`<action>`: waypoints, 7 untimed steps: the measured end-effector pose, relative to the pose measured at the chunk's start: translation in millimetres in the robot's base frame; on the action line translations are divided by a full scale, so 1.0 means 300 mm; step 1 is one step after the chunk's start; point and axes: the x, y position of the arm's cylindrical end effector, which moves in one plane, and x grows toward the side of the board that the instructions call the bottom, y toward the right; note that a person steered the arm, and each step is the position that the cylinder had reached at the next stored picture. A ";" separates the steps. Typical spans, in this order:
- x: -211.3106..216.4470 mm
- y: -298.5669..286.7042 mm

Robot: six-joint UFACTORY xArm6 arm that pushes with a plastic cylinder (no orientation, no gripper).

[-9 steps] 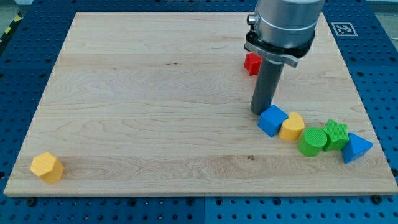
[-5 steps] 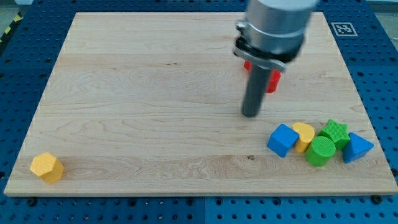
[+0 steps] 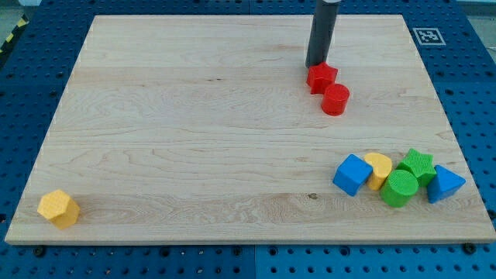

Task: Slide the red blocks on top of the green star

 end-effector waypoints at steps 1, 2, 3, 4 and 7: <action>0.000 0.000; 0.002 -0.023; 0.050 -0.028; 0.138 -0.028; 0.353 0.111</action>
